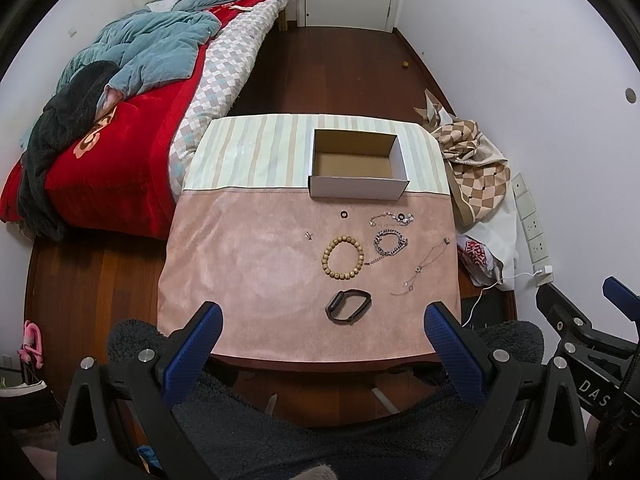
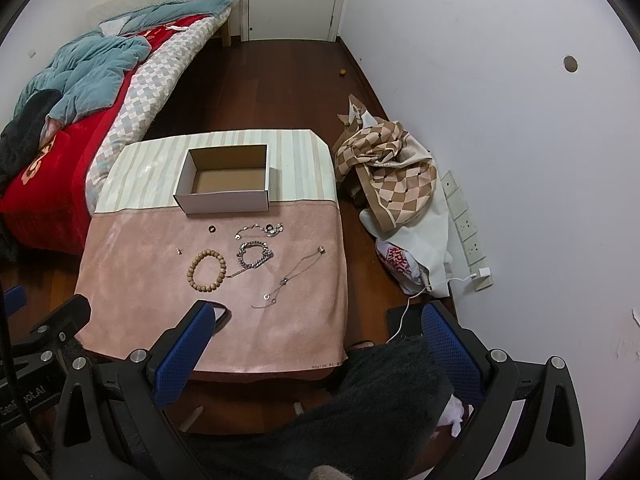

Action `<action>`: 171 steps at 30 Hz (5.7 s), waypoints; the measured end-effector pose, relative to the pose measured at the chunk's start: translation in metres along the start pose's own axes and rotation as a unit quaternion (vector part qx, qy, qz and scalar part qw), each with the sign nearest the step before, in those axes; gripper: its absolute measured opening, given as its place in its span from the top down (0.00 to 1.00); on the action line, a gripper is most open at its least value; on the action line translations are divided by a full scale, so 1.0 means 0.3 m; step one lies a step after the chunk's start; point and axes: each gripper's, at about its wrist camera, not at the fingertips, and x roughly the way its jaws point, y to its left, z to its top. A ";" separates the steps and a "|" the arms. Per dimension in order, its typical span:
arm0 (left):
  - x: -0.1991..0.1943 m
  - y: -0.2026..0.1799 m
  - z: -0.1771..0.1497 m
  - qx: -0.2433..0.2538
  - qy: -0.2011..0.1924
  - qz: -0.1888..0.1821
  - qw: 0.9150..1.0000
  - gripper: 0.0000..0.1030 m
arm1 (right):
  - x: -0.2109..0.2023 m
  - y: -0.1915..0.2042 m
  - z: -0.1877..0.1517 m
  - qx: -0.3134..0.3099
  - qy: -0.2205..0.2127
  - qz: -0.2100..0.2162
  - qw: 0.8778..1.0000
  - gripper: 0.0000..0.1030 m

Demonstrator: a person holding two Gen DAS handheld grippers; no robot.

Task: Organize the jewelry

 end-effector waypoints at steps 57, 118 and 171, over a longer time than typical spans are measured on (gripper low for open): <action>0.020 0.001 -0.016 0.002 0.000 -0.005 1.000 0.00 | 0.017 0.006 0.003 -0.006 0.013 -0.007 1.000 0.00; 0.912 0.134 -0.062 0.015 0.133 -0.006 0.991 0.91 | 0.924 0.103 -0.129 0.036 0.193 0.014 0.980 0.06; 0.877 0.314 0.345 -0.033 0.052 -0.023 0.998 0.91 | 0.731 0.263 0.271 0.042 0.043 0.244 0.968 0.92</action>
